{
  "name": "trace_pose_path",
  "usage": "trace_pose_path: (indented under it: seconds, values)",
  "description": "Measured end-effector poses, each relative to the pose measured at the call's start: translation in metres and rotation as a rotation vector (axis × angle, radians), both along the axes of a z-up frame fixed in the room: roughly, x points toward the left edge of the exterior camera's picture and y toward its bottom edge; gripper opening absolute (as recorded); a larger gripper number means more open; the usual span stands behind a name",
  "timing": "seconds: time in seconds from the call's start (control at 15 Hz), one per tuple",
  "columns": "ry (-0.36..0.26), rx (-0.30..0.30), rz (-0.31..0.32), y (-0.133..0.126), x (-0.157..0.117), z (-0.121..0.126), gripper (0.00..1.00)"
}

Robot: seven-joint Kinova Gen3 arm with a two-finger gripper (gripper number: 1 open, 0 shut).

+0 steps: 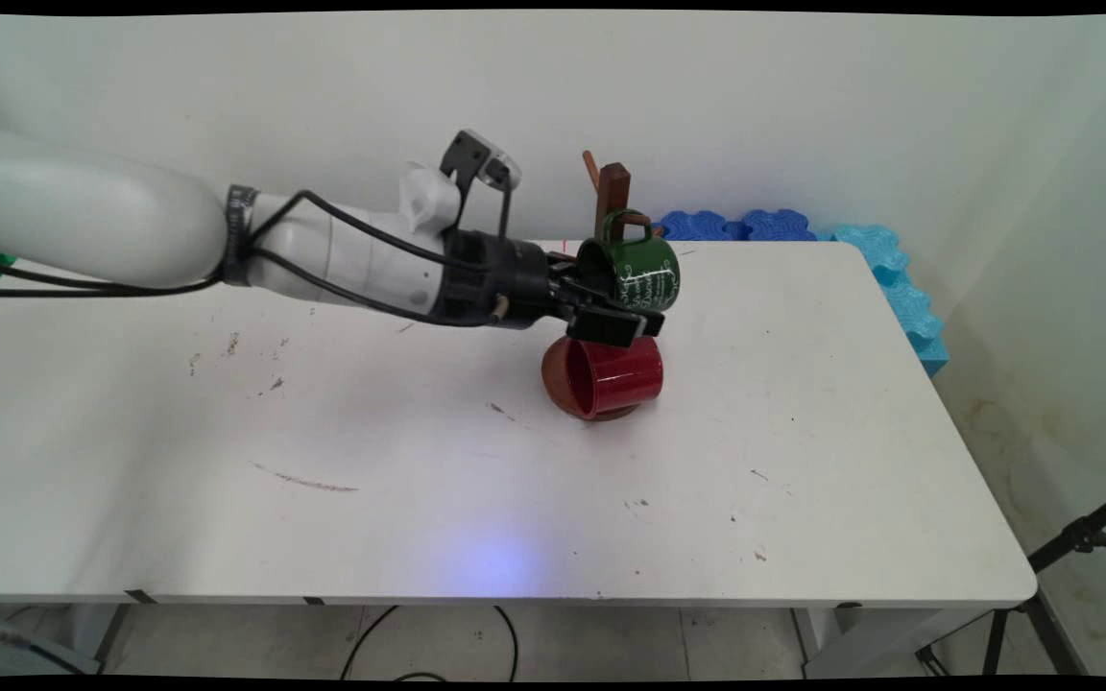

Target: Pick up the green mug from the rack, then place the picked object on the table

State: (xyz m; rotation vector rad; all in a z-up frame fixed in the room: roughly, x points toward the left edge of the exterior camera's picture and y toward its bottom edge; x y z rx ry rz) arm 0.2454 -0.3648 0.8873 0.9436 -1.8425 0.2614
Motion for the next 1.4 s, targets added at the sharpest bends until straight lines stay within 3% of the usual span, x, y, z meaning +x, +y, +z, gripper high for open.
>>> trace_pose_path:
  seconds: [0.27, 0.33, 1.0, 1.4]
  values:
    - [0.006, -0.009, 0.01, -0.004, -0.008, -0.009, 1.0]
    - [0.008, -0.012, 0.012, -0.005, -0.008, -0.01, 0.0]
    - [0.025, -0.024, 0.018, -0.005, -0.012, -0.015, 0.0]
    - [0.04, -0.031, -0.013, 0.005, -0.01, -0.008, 0.0]
